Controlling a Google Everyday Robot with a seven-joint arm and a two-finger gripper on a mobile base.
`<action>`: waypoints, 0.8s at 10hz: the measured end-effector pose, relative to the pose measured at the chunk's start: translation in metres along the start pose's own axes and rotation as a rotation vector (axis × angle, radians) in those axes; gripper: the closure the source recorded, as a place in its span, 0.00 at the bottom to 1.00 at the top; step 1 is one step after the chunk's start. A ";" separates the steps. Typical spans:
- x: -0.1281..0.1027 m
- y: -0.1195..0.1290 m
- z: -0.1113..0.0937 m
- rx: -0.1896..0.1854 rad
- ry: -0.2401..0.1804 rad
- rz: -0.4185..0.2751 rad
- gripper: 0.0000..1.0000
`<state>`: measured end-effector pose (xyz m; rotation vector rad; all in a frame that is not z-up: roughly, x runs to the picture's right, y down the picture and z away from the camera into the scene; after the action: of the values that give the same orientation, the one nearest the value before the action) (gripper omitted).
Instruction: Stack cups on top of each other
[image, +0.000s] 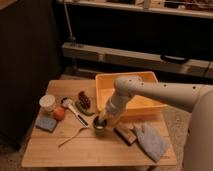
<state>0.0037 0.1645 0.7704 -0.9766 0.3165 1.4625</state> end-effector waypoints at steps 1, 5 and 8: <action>0.000 0.000 0.006 -0.001 0.013 -0.001 0.44; 0.000 -0.001 0.016 0.017 0.033 -0.001 0.44; 0.001 -0.007 0.026 0.031 0.046 0.007 0.44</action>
<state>0.0009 0.1853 0.7878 -0.9855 0.3754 1.4393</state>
